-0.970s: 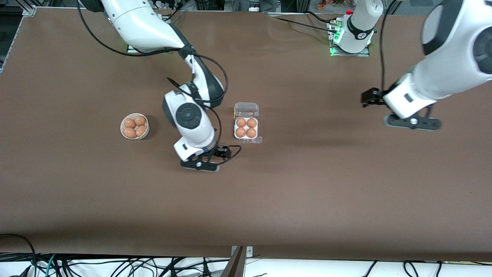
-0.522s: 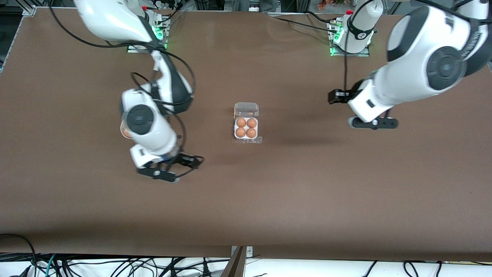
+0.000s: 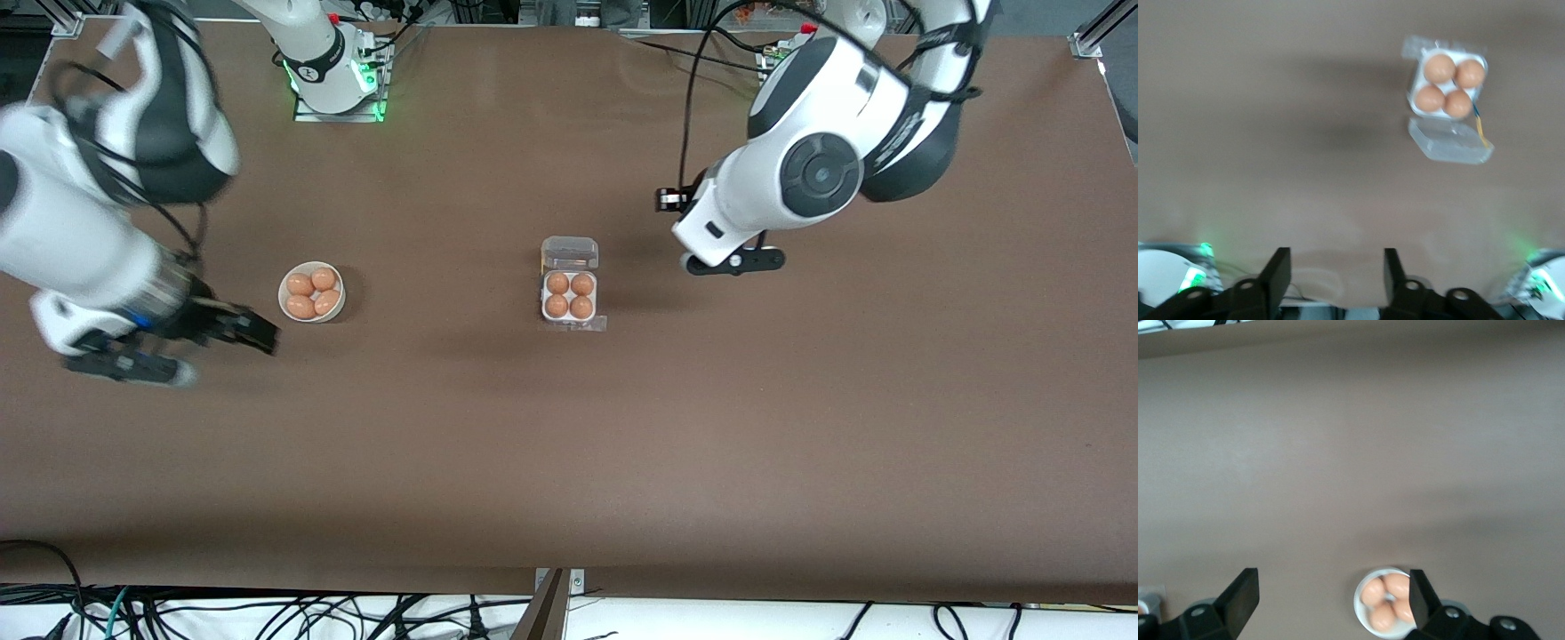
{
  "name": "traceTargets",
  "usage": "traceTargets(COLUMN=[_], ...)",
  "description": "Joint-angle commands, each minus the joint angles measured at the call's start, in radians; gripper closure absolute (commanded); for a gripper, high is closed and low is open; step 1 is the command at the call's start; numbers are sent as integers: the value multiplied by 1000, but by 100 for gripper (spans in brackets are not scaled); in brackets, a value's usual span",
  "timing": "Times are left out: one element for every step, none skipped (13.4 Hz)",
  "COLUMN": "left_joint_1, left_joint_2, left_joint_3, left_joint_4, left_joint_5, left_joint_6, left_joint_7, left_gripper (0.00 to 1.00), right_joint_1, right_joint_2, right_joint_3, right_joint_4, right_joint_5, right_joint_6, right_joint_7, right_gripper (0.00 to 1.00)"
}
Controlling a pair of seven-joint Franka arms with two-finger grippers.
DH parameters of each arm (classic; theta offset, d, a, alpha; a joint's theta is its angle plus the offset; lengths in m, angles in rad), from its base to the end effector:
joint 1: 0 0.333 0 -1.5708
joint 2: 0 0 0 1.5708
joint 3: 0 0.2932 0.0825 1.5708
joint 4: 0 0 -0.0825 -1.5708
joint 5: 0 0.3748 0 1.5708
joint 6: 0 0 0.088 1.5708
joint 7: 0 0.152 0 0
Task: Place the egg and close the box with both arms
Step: 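Withdraw the right gripper while the left gripper reaches toward the carton, then push the carton lid closed over the eggs with the left gripper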
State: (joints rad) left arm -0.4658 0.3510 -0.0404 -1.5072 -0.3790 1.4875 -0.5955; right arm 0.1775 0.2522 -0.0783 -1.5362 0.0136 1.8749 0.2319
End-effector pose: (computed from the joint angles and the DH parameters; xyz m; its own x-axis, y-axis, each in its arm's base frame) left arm 0.4898 -0.3361 0.3910 0.8615 0.0832 -0.5009 0.1558 -0.9822 0.1048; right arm 0.6338 0.0686 0.4526 0.9874 -0.1326 0.0863 -0.1319 -0.9912 -0.0140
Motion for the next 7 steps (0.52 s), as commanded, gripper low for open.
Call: traceTargets(left_joint_1=[-56, -82, -105, -123, -134, -149, -160], left_joint_2=[77, 98, 126, 153, 179, 201, 213], left_joint_3=[11, 10, 11, 11, 10, 10, 10], left_joint_4=[56, 64, 88, 116, 134, 140, 140], left_joint_5=[-47, -47, -47, -47, -49, -60, -83], left_joint_6=[-9, -9, -7, -9, -9, -9, -9], left_joint_7=[-41, -58, -66, -93, -121, -128, -130], left_gripper=[60, 65, 70, 71, 73, 73, 73], right_joint_1=[-48, -87, -96, -111, -122, -139, -144], right_joint_2=[-198, -239, -270, -289, -297, -306, -307], right_joint_3=[19, 20, 20, 20, 19, 18, 18], right_joint_4=[-120, -121, -122, -122, -117, -117, -116], right_joint_5=[-7, -7, -7, -7, -7, -4, -4], right_joint_6=[-93, -127, -158, -192, -212, -214, -214], right_joint_7=[-9, -17, -23, -28, -40, -68, -94], right_gripper=[0, 0, 0, 0, 0, 0, 0])
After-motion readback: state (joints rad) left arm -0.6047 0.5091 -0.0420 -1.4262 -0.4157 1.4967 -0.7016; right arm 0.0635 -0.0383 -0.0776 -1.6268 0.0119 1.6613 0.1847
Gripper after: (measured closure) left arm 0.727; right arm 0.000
